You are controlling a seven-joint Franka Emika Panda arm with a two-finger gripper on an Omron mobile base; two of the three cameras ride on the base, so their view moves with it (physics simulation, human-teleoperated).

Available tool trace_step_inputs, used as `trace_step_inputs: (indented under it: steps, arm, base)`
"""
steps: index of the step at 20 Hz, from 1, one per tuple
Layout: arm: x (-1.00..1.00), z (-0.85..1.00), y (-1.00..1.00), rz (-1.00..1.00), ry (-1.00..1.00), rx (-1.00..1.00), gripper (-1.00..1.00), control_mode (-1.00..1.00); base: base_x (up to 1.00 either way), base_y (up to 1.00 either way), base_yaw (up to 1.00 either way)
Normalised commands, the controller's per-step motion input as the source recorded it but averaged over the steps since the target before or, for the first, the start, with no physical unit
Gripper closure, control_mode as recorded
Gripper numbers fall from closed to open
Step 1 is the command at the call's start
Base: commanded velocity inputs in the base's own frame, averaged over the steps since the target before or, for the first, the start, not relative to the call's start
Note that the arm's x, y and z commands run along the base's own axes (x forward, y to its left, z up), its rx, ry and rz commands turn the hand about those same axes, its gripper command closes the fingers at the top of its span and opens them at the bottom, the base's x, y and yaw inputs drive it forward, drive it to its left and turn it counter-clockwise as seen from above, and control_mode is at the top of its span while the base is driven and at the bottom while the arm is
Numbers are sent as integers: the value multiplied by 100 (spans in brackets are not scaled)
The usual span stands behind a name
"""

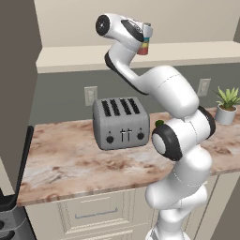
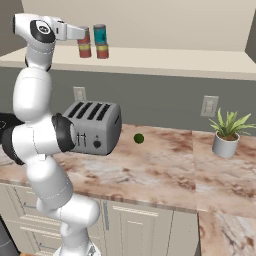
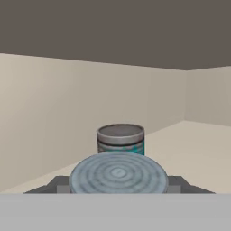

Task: Stack two cans on top of the other two cans in the cabinet.

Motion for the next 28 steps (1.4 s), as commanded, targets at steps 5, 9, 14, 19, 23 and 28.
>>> trace_step_inputs:
  steps: [5, 9, 14, 19, 23, 28]
  arm:
    - [7, 0, 8, 0, 0, 0, 100, -100]
    - [11, 0, 13, 0, 0, 0, 100, -100]
    - [12, 0, 15, 0, 0, 0, 100, -100]
    - [12, 0, 4, 0, 0, 0, 100, -100]
    - [12, 0, 0, 0, 0, 0, 100, -100]
    - [11, 0, 4, 0, 0, 0, 100, -100]
  base:
    - [0, 0, 0]
    - [0, 0, 0]
    - [0, 0, 0]
    - [0, 0, 0]
    - [0, 0, 0]
    - [0, 0, 0]
